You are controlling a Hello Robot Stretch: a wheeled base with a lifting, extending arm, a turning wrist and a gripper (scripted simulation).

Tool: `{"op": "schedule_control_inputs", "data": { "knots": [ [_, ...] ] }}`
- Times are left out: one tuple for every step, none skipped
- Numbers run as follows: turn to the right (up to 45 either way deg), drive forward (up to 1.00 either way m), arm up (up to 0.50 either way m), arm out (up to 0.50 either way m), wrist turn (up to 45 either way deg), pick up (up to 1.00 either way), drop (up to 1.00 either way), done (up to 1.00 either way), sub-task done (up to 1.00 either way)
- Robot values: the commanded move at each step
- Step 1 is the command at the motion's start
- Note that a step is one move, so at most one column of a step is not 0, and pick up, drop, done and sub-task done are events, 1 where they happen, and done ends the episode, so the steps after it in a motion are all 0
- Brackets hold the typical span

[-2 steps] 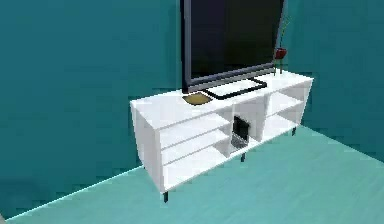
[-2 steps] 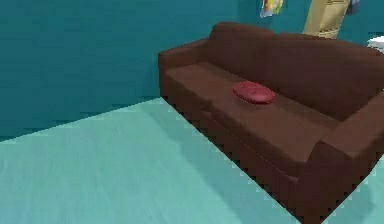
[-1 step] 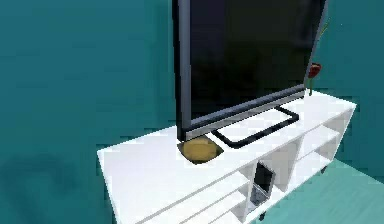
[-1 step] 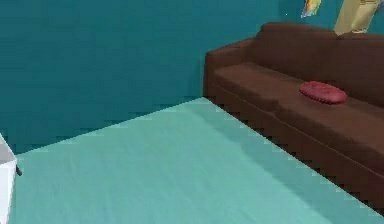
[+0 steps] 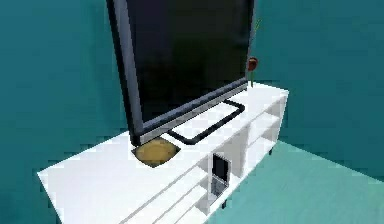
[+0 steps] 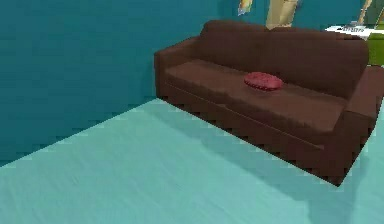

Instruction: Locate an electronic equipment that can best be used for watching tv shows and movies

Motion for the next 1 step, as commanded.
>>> {"op": "schedule_control_inputs", "data": {
  "knots": [
    [0.0,0.00,0.00,0.00,0.0,0.00,0.00,1.00,0.00]
  ]
}}
